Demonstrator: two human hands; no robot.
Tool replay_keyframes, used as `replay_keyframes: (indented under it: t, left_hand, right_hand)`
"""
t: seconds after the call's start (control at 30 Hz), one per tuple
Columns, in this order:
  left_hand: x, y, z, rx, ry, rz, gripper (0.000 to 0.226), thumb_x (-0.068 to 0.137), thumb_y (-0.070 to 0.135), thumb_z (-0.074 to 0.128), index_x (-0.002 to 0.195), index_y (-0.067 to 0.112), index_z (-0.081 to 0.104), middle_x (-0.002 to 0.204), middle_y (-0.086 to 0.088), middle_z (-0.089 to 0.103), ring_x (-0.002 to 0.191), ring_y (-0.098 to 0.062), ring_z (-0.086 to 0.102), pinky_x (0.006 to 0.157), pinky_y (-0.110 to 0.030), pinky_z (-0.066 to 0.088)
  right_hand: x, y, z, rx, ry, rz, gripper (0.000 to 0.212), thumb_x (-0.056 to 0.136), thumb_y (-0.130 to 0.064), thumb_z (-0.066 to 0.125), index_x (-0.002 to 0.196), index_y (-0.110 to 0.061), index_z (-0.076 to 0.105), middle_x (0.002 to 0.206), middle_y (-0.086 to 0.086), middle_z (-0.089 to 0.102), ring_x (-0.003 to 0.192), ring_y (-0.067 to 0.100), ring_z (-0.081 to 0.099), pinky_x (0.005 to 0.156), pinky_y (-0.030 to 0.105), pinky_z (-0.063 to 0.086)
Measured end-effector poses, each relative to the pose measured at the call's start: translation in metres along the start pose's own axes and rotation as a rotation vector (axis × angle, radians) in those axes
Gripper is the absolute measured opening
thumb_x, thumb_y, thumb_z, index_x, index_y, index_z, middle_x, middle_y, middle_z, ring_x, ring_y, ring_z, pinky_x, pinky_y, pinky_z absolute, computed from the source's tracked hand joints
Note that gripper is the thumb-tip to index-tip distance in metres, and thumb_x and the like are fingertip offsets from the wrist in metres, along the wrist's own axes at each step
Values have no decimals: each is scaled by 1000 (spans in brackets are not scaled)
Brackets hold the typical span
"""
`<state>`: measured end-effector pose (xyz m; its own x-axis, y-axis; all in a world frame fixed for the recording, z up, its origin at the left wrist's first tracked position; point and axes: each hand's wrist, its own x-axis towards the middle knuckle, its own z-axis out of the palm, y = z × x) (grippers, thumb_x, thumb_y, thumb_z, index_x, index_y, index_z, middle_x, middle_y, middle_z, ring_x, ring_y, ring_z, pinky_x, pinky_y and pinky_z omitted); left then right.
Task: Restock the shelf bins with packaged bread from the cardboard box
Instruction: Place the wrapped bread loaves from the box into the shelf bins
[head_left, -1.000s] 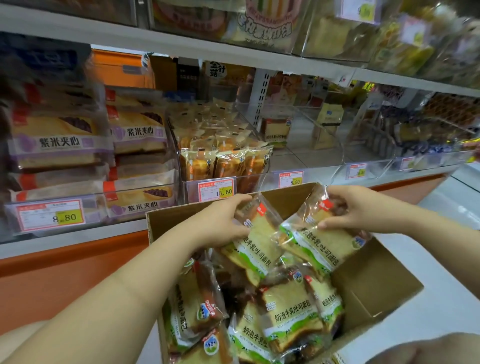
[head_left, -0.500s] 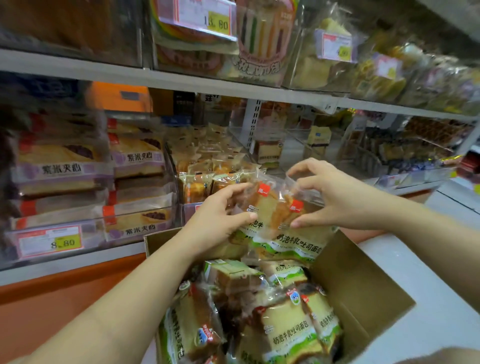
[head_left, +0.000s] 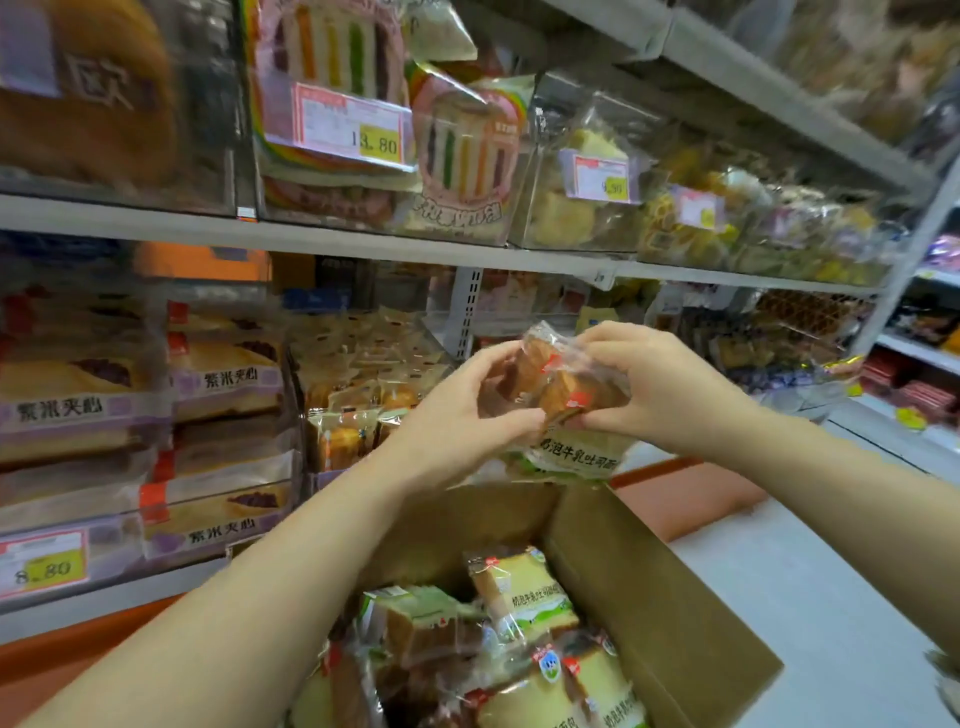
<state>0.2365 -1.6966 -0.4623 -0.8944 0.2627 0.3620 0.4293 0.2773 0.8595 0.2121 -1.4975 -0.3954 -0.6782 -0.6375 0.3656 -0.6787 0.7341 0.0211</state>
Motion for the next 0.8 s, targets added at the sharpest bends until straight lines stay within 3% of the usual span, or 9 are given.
replay_keyframes:
  t: [0.07,0.1,0.17,0.23,0.33,0.47,0.6,0.7,0.8]
  left_hand:
    - [18,8,6,93,-22,22,72,85,24,69,141,38,25,111,35,38,94,25,45,76,7,35]
    - [29,9,10,148,-12,37,79,84,24,71,144,36,21,121,27,39,105,17,44,88,1,37]
    - [51,7,17,258,39,49,86,81,25,72,147,33,17,140,8,35,126,-7,39,109,-29,38]
    - [70,1,25,292,114,14,84,79,24,73,145,32,21,143,3,31,130,-15,39,110,-40,38]
    - [98,-16,32,314,189,-40,76,76,25,76,139,28,34,135,2,38,122,-15,47,104,-38,44]
    - [141,-43,28,579,116,-158,71,77,32,74,137,26,36,132,-2,45,118,-21,51,99,-37,47]
    - [187,-68,10,706,-44,-282,56,80,36,72,130,27,48,125,1,56,110,-20,57,94,-38,49]
    - [208,-86,-4,764,-16,-334,42,86,32,66,124,24,52,130,-1,54,113,-21,55,96,-37,49]
    - [213,-105,-13,873,20,-388,53,92,29,60,140,22,39,141,-3,42,126,-22,46,103,-36,43]
  right_hand:
    - [5,13,-4,-96,81,4,33,71,-30,80,97,-12,70,113,0,61,98,16,53,98,46,42]
    - [8,19,-5,-127,121,-3,33,70,-27,81,96,-12,70,113,1,62,97,17,52,100,50,39]
    - [16,32,-5,-175,182,-37,30,67,-27,81,91,-11,69,110,3,65,95,22,56,98,53,39]
    - [24,47,2,-226,207,-68,30,64,-28,82,85,-13,67,105,3,66,89,25,58,93,51,42]
    - [37,69,25,-270,228,-96,31,61,-27,84,82,-13,66,102,2,68,84,25,59,90,44,44]
    - [63,109,67,-300,238,-106,34,56,-26,87,81,-14,66,99,2,69,86,26,64,95,46,44]
    - [101,153,106,-336,140,-94,33,56,-28,87,80,-17,68,90,1,68,82,28,65,86,42,49]
    - [129,175,132,-342,39,-137,38,56,-34,88,83,-14,70,90,4,70,78,31,66,81,42,51]
    - [153,185,155,-426,-91,-144,39,77,-39,74,107,-16,67,118,5,63,107,31,58,105,44,32]
